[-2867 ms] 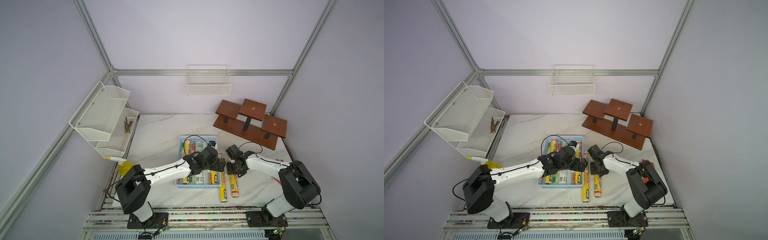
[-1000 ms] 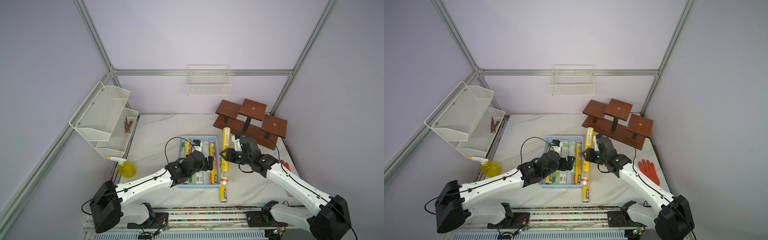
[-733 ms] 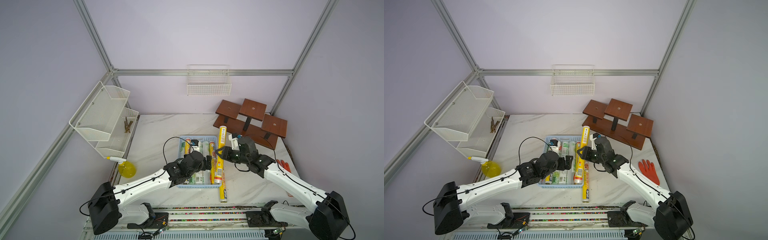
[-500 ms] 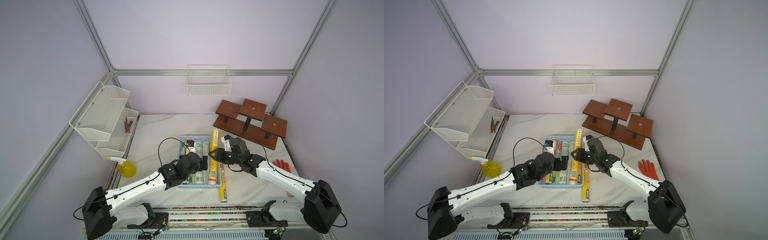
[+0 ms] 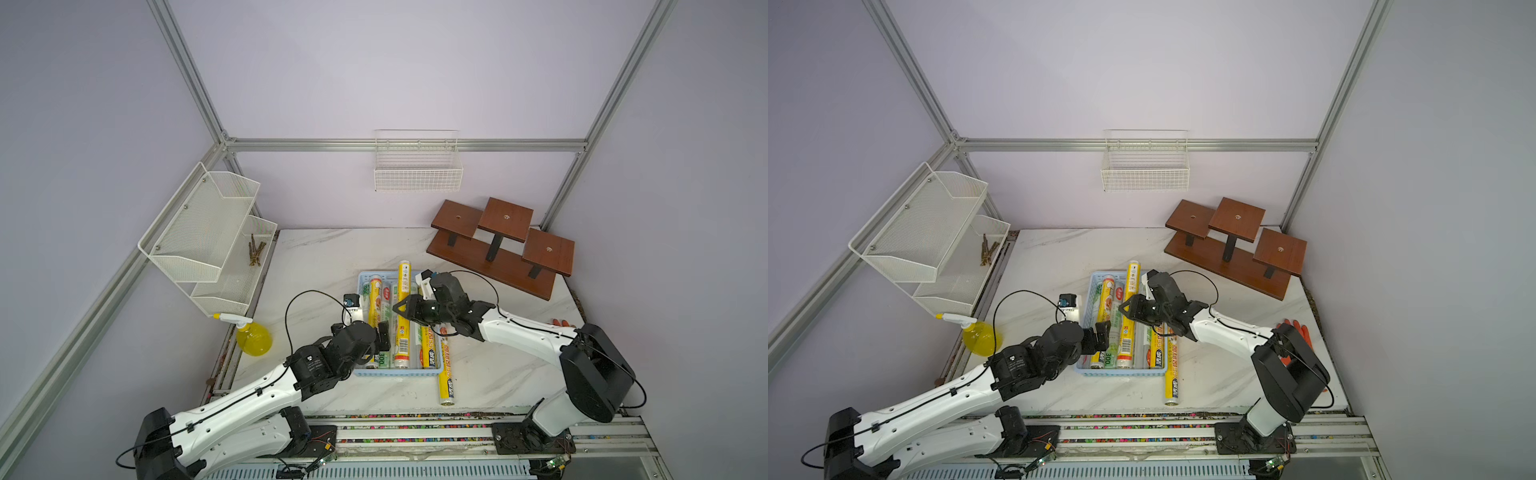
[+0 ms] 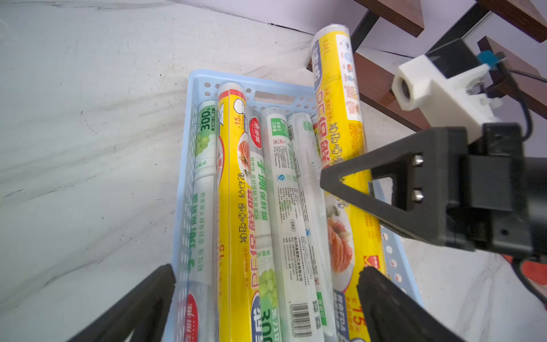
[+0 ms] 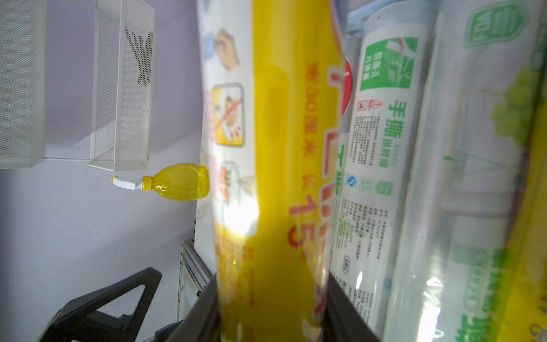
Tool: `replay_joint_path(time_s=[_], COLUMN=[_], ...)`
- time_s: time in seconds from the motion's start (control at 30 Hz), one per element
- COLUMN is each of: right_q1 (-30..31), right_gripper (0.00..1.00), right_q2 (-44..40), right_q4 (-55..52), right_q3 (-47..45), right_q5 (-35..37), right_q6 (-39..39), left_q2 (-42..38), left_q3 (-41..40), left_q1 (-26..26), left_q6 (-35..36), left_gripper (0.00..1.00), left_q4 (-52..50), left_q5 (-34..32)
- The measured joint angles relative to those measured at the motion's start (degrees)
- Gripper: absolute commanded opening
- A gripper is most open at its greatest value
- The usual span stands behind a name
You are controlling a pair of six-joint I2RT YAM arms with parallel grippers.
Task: Put the plastic wrap into the basket
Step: Place the plastic wrap in the basket.
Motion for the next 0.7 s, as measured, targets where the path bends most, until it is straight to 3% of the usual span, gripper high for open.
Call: replay_joint_path(time_s=[0.7], right_q1=[0.5], right_gripper=[0.42], right_q2=[11.3], right_q4=[0.7], right_q3=[4.4], right_q5=[-2.7], right_q6=[1.6], left_q2=[3.1], left_q3=[0.2], left_q1=[0.2], left_q6=[-0.1], left_gripper=[1.0], left_q4=[-2.5], left_q5=[3.7])
